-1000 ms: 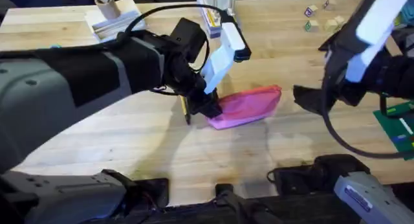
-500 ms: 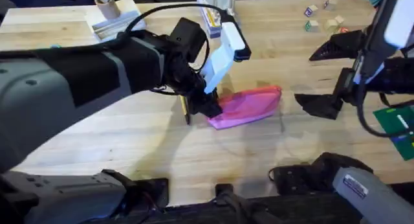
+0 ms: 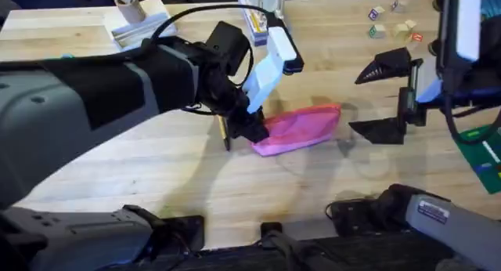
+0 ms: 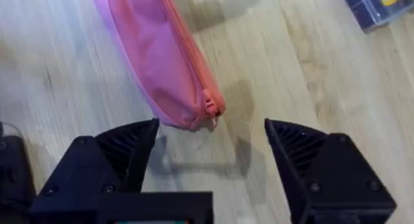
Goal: Unzip the bag, pick up the pens from the table one at a time and place them inside, then zip the bag closed.
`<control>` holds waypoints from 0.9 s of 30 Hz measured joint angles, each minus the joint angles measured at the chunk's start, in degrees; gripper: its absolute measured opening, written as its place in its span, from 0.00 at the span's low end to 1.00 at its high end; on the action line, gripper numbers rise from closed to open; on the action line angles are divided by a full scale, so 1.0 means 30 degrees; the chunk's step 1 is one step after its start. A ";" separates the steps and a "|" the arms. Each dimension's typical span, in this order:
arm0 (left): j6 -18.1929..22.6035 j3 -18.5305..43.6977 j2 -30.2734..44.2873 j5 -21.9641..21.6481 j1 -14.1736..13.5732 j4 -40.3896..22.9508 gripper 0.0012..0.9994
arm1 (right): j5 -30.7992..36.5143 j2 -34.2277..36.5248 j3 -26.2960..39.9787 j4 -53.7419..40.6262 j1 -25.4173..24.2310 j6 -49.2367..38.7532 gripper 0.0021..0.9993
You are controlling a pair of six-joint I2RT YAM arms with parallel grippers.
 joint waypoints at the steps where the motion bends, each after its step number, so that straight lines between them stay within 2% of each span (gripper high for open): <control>1: 0.0000 0.0000 0.0000 0.0000 0.0000 0.0000 0.04 | 0.0015 0.0219 0.0003 0.0036 0.0000 -0.0289 1.00; 9: 0.0000 0.0000 0.0000 0.0000 0.0000 0.0000 0.04 | 0.0226 0.1041 0.0000 0.0135 0.0000 -0.1703 1.00; 27: 0.0000 0.0000 0.0000 0.0000 0.0000 0.0000 0.04 | 0.0219 0.1041 0.0007 -0.0104 0.0000 -0.1933 1.00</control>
